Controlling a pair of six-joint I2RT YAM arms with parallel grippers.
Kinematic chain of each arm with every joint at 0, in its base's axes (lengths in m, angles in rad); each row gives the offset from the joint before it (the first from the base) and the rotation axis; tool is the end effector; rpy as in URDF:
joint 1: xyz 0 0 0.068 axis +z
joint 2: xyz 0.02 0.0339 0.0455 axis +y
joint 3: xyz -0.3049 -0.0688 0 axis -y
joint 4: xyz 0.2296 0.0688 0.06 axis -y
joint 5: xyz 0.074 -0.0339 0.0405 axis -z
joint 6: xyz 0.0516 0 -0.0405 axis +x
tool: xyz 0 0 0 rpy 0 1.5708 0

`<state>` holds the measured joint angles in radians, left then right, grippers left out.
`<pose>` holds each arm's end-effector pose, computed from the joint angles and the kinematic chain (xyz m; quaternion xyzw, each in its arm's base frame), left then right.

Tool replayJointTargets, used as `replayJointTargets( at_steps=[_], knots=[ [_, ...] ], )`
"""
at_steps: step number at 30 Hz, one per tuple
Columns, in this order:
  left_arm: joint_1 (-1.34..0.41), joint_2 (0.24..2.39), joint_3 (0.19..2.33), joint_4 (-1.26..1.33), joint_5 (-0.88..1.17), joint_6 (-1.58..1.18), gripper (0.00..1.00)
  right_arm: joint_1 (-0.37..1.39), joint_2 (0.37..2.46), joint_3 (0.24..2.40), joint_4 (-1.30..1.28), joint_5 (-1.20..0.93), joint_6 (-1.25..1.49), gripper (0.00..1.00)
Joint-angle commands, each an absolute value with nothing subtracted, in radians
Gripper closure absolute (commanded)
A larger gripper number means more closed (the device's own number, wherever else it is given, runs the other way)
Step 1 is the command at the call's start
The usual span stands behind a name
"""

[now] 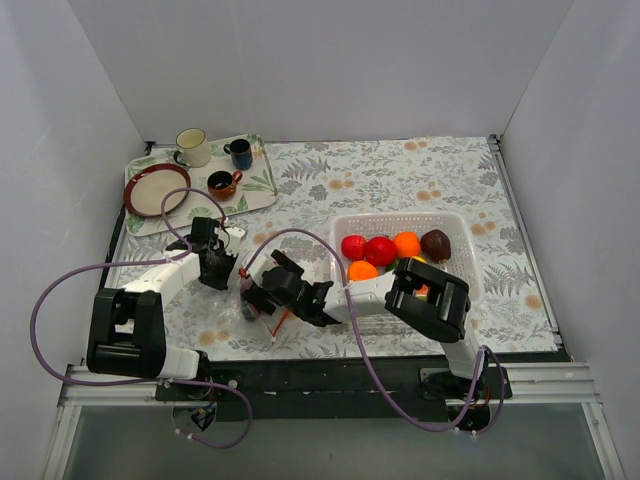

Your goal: Open the zip-top bag and remove the fake food

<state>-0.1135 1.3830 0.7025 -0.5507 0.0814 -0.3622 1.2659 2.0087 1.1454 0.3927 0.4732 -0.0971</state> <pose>0.2192 -0.0292 0.1969 -0.1153 0.9781 -0.0788 0.1546 0.1578 0.4231 0.1998 -0.4269 0.7208 0.1137 0.5341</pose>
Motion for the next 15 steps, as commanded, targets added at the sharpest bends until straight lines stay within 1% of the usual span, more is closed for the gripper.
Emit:
replayJointTargets(
  at_steps=[1,2,4,5,7,8,10,11,13,14,15],
  knots=[
    [-0.117,1.393,0.718,-0.583,0.12,-0.347,1.0,1.241,2.013,1.167,0.475,0.413,-0.087,0.06],
    [-0.117,1.399,0.719,-0.586,0.124,-0.348,1.0,1.238,2.011,1.163,0.479,0.4,-0.078,0.1],
    [-0.117,1.407,0.719,-0.589,0.124,-0.35,1.0,1.232,2.01,1.157,0.495,0.37,-0.072,0.15],
    [-0.117,1.407,0.719,-0.589,0.124,-0.348,1.0,1.232,2.005,1.154,0.5,0.359,-0.072,0.22],
    [-0.117,1.411,0.719,-0.588,0.123,-0.348,1.0,1.232,1.999,1.155,0.506,0.327,-0.074,0.3],
    [-0.117,1.411,0.718,-0.589,0.124,-0.35,1.0,1.232,1.997,1.155,0.503,0.319,-0.074,0.38],
    [-0.117,1.41,0.718,-0.589,0.124,-0.35,1.0,1.232,1.99,1.157,0.503,0.295,-0.071,0.48],
    [-0.117,1.41,0.716,-0.591,0.124,-0.353,1.0,1.232,1.988,1.154,0.505,0.288,-0.063,0.56],
    [-0.117,1.407,0.715,-0.594,0.124,-0.354,1.0,1.232,1.974,1.141,0.502,0.27,-0.054,0.65],
    [-0.117,1.407,0.715,-0.591,0.121,-0.353,1.0,1.232,1.967,1.135,0.5,0.267,-0.042,0.71],
    [-0.117,1.405,0.713,-0.591,0.118,-0.356,1.0,1.232,1.957,1.126,0.497,0.264,-0.034,0.73]
  ],
)
